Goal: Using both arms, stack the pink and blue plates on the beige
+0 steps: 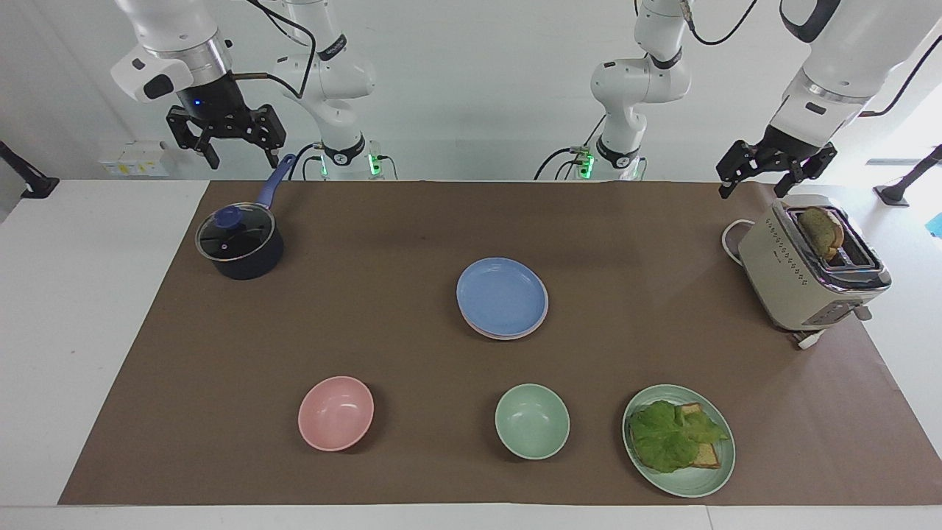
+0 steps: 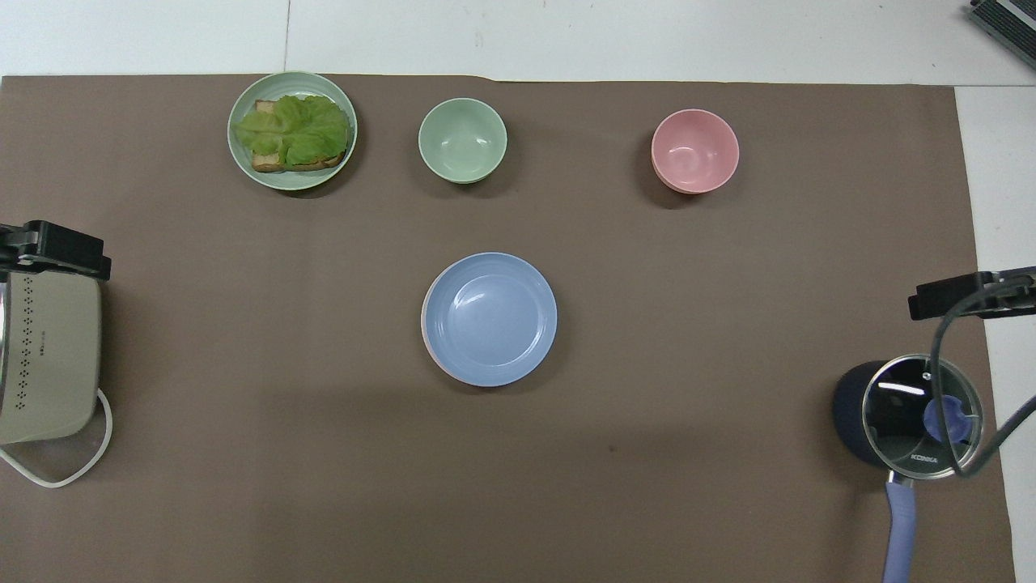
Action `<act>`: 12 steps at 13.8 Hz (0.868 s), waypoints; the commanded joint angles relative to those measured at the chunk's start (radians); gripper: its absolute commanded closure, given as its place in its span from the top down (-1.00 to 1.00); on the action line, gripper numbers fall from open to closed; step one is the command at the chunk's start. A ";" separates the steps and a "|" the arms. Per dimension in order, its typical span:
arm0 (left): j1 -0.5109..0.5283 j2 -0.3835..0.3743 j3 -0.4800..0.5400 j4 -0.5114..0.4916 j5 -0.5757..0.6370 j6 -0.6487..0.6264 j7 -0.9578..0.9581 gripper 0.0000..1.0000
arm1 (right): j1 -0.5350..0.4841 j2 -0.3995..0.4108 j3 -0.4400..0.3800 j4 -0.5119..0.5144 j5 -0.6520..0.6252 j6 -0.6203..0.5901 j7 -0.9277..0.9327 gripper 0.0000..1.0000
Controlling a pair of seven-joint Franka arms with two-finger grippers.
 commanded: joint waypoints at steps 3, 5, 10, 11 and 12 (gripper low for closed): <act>-0.001 -0.011 0.002 -0.008 0.007 -0.010 0.009 1.00 | -0.002 -0.023 0.003 -0.028 0.017 0.015 0.010 1.00; -0.001 -0.011 0.002 -0.008 0.007 -0.010 0.009 1.00 | -0.002 -0.026 0.003 -0.028 0.019 0.014 0.012 1.00; -0.001 -0.011 0.002 -0.008 0.007 -0.010 0.009 1.00 | -0.002 -0.031 0.011 -0.036 0.020 0.009 0.010 1.00; -0.001 -0.011 0.002 -0.010 0.007 -0.010 0.009 1.00 | -0.001 -0.031 0.011 -0.036 0.020 0.009 0.010 1.00; -0.001 -0.011 0.002 -0.008 0.007 -0.010 0.009 1.00 | -0.001 -0.031 0.012 -0.036 0.022 0.008 0.009 1.00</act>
